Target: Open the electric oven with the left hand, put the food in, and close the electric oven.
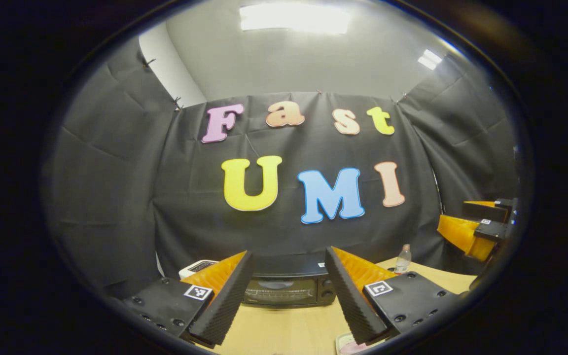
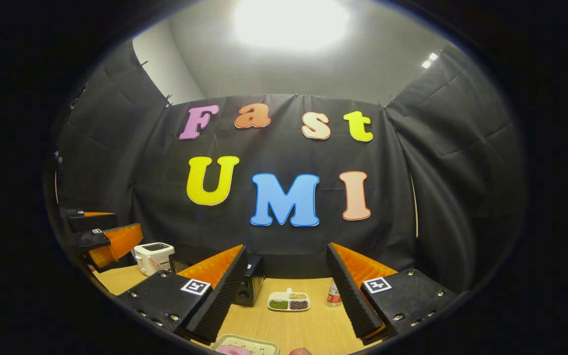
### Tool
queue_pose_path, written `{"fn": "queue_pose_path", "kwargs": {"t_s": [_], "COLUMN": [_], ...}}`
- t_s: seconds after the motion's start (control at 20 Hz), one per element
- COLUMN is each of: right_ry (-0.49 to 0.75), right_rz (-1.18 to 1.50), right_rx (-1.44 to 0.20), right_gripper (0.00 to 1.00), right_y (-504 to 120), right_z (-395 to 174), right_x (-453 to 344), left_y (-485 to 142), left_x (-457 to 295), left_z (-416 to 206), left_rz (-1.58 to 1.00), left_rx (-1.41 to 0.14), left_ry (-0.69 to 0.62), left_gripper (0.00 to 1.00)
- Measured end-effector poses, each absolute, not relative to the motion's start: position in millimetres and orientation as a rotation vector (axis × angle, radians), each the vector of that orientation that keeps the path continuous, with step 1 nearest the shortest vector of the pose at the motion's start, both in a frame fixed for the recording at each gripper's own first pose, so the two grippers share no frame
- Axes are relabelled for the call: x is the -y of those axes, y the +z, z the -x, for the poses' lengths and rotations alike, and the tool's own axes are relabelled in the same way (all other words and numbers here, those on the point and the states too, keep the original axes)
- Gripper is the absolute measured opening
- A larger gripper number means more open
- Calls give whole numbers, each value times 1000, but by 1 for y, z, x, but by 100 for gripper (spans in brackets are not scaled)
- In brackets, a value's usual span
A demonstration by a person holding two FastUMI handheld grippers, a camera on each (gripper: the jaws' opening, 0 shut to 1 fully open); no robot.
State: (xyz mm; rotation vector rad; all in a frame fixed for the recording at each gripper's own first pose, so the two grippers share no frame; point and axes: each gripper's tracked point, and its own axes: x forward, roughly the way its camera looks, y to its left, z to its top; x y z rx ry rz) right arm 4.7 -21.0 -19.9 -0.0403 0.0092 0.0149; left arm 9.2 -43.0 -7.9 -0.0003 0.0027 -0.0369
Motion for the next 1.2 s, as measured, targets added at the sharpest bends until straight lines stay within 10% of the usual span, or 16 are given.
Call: {"fn": "queue_pose_path", "kwargs": {"t_s": [1.2], "right_ry": [-94], "right_rz": [63], "right_rx": [-102], "right_gripper": [97], "right_y": [-71], "right_z": [-83], "right_x": [0], "left_y": [-175], "left_x": [6], "left_z": [-243], "left_rz": [-32], "left_rx": [-189], "left_ry": [-96], "left_gripper": [100]}}
